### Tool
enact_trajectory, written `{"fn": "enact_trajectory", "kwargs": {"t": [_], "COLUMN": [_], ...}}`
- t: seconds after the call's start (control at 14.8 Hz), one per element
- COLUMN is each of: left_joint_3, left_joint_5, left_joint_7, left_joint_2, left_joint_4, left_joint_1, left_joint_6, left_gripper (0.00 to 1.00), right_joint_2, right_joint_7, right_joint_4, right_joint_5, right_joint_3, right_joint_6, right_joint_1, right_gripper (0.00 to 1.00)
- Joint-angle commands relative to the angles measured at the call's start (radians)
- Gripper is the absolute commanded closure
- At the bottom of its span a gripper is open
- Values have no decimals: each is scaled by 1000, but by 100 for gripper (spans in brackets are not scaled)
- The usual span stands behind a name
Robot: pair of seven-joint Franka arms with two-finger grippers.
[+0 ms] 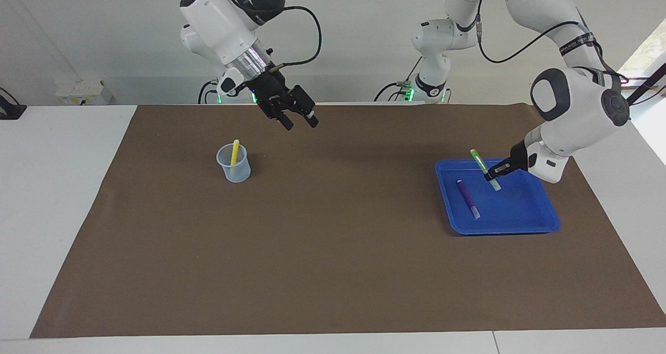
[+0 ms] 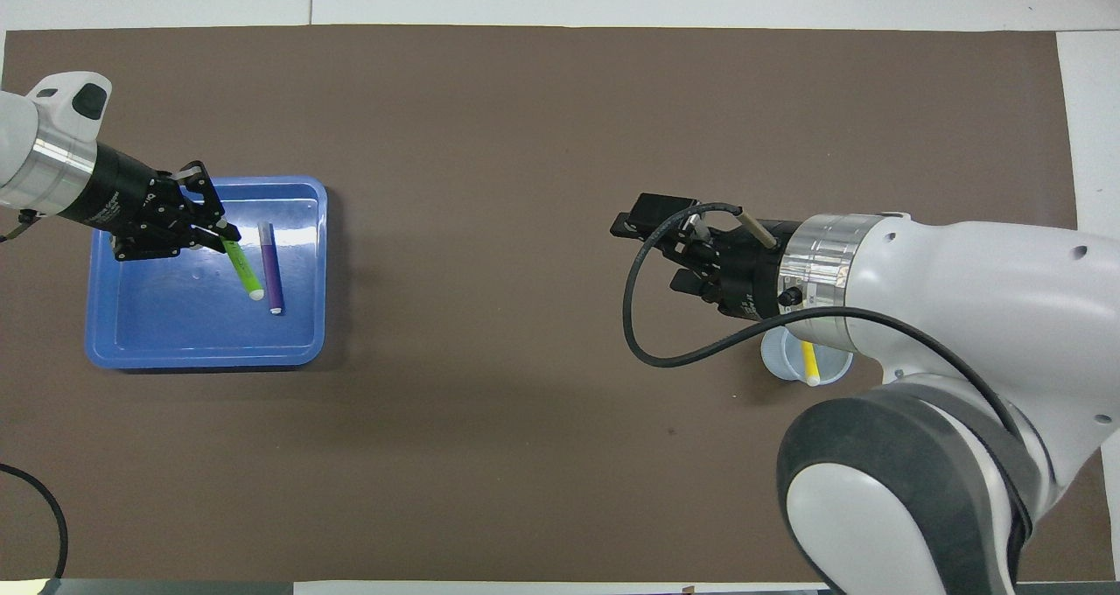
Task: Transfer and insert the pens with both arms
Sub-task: 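Lift the green pen with the left gripper toward the right gripper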
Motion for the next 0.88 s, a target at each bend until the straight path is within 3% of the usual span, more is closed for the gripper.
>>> {"fn": "enact_trajectory", "kwargs": {"t": [0.0, 0.34, 0.81], "left_joint_3": [3, 3, 2], "left_joint_5": [-134, -386, -543], "left_joint_7": [-259, -657, -775], "left_joint_2": [-78, -183, -274], "left_joint_4": [-29, -142, -323], "left_joint_1": [-38, -126, -303], "left_joint_6": [-37, 33, 248], "left_gripper": [100, 100, 100], "right_joint_2": [8, 31, 48], "right_joint_7": [17, 133, 149], "right_joint_4": [6, 26, 53], "right_joint_5": [31, 116, 76], "right_joint_3": [2, 22, 22], "right_joint_6": [19, 151, 202], "right_joint_1": [1, 52, 174], "right_gripper": [0, 0, 0]}}
